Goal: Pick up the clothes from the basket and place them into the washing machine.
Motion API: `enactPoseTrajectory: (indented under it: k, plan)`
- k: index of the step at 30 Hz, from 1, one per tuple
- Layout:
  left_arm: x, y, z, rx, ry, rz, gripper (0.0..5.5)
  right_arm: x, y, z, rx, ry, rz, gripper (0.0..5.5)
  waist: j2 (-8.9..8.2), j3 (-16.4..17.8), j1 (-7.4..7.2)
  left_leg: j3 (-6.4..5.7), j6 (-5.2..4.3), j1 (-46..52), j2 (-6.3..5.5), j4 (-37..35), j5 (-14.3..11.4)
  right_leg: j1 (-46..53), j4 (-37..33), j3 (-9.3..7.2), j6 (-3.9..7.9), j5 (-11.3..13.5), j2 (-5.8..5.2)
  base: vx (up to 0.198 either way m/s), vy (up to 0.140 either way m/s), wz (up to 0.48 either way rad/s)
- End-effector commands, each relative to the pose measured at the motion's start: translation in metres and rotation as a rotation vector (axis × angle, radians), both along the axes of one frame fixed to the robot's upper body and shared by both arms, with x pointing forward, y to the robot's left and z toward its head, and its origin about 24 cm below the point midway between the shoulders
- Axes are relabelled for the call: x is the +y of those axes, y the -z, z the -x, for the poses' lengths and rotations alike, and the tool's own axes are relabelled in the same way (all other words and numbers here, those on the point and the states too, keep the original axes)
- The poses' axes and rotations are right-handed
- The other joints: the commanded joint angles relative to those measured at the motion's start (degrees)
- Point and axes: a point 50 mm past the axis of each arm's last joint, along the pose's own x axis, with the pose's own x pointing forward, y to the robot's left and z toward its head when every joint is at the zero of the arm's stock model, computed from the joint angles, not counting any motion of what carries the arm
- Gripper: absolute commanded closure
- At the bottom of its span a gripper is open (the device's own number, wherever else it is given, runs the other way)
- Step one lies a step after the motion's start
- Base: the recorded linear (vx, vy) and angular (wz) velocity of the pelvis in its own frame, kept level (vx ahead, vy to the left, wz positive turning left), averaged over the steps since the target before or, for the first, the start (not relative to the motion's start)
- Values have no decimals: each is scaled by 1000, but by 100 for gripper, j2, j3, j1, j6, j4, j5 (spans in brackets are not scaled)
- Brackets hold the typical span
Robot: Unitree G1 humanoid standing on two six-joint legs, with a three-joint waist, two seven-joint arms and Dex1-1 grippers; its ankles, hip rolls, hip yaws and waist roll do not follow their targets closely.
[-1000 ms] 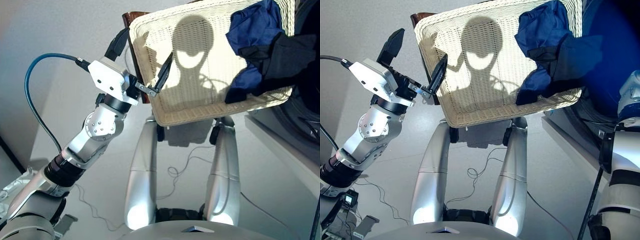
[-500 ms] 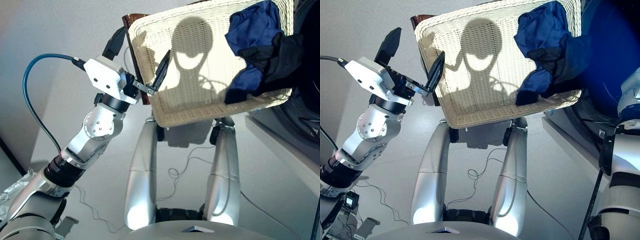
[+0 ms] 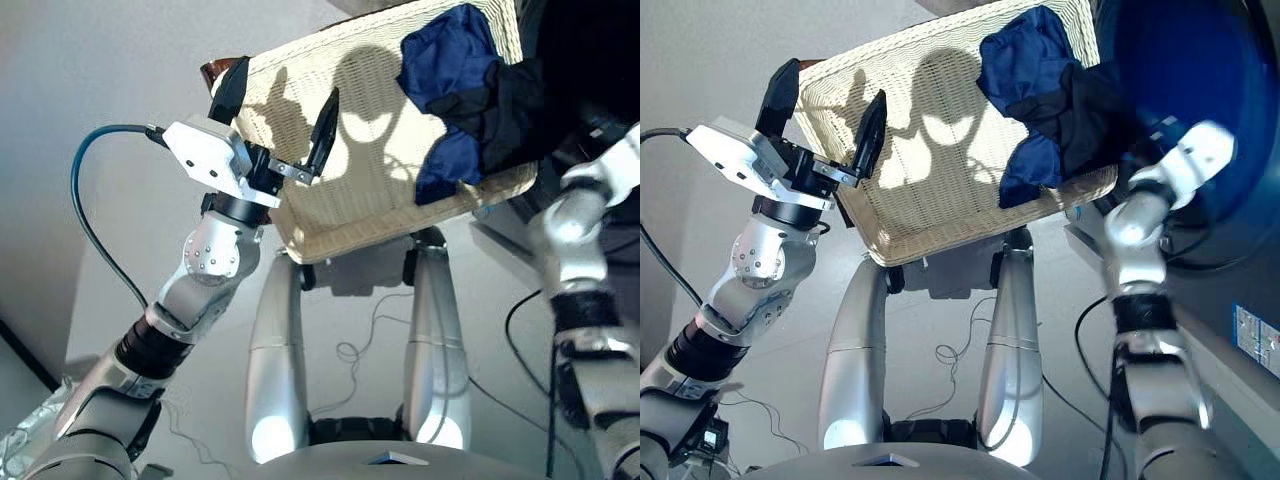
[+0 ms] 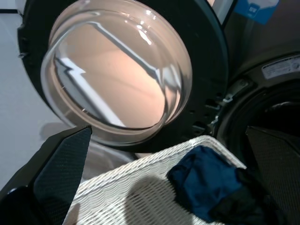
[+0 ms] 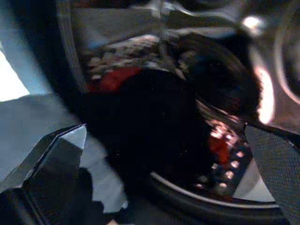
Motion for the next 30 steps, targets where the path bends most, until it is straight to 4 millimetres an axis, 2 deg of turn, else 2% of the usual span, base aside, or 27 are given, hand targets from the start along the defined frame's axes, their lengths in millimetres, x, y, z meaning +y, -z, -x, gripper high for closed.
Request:
enactPoseTrajectory:
  k: [1,6,12,15,30]
  plan:
    - [5,-24,30,-184,-4,94,0,19,-6,16,-38,-109,199,0,-54,-97,75,-155,-270,236,68,-683,473,373,-7,-287,-157,-332,128,0,0,0]
    - [5,-20,33,-197,-34,67,0,37,0,17,47,-285,381,0,-72,-97,79,-180,-288,337,74,-734,504,485,-30,-301,-144,-323,116,0,0,0]
    - [-1,-18,31,-186,-1,92,0,64,0,-3,92,-443,354,0,-8,-97,187,-183,-311,418,86,-760,517,534,-5,-298,-153,-336,112,0,0,0]
    - [-3,-18,31,-182,15,106,0,72,2,-16,134,-465,351,0,47,-97,249,-183,-329,442,89,-781,527,558,-14,-311,-158,-342,103,0,0,0]
    - [-9,-17,30,-157,59,179,0,56,11,-63,322,-320,253,0,249,-97,527,-202,-368,348,95,-706,485,482,60,-360,-196,-410,87,0,0,0]
